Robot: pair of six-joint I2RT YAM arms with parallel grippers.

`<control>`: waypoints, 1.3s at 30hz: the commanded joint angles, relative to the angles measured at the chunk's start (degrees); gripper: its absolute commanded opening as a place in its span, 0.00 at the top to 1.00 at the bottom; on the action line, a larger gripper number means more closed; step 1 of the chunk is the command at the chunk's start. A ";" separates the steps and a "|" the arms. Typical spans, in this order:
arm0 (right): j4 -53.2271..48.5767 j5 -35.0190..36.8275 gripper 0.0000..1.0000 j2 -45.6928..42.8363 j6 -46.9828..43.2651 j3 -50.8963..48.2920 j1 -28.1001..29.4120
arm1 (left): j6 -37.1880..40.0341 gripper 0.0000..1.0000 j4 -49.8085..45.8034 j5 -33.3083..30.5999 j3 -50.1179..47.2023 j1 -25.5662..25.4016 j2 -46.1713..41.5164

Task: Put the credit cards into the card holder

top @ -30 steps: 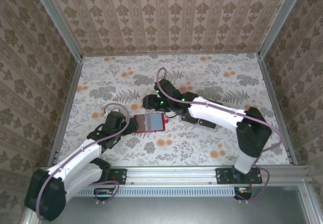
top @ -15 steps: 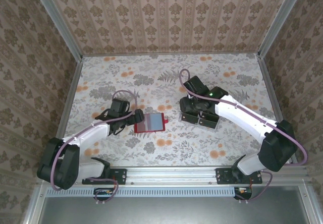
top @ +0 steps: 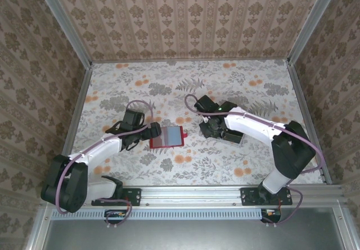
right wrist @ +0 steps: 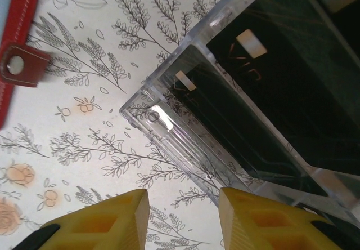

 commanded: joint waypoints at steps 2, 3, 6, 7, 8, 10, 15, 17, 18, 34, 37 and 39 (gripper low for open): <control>-0.02 5.18 0.60 1.75 -2.11 1.35 0.68 | 0.99 0.00 -0.88 0.91 1.13 0.17 -0.98; -0.06 5.71 0.60 2.00 -2.27 1.43 0.68 | 0.91 0.00 -0.70 0.95 1.01 0.20 -0.87; -0.19 6.62 0.60 3.48 -2.82 1.94 0.68 | 0.82 0.00 -0.33 1.15 1.02 0.19 -0.52; -0.27 7.00 0.60 3.94 -2.98 2.18 0.76 | 0.82 0.00 -0.25 1.22 1.00 0.19 -0.39; -0.37 7.51 0.60 4.41 -3.13 2.38 0.81 | 0.85 0.00 -0.25 1.30 1.02 0.21 -0.26; -0.49 8.30 0.60 5.05 -3.48 2.73 0.94 | 0.82 0.00 -0.08 1.43 1.02 0.23 -0.10; 0.07 8.37 0.60 6.28 -4.06 3.23 0.94 | 0.65 0.00 0.47 1.61 0.84 0.24 0.27; 0.07 8.17 0.61 7.22 -4.29 3.45 0.99 | 0.51 0.00 0.65 1.79 0.85 0.24 0.45; 0.22 8.16 0.61 7.56 -4.40 3.51 0.93 | 0.46 0.00 0.72 1.91 0.84 0.25 0.55; 0.70 12.73 0.68 8.66 -1.83 4.90 -2.88 | 0.46 0.00 1.01 2.02 0.71 0.18 0.80; 0.49 13.56 0.67 9.14 -0.50 5.55 -4.48 | 0.56 0.00 0.98 1.86 0.75 0.18 0.94; 0.34 13.57 0.67 9.40 0.26 5.99 -5.70 | 0.67 0.00 0.94 1.77 0.77 0.13 1.07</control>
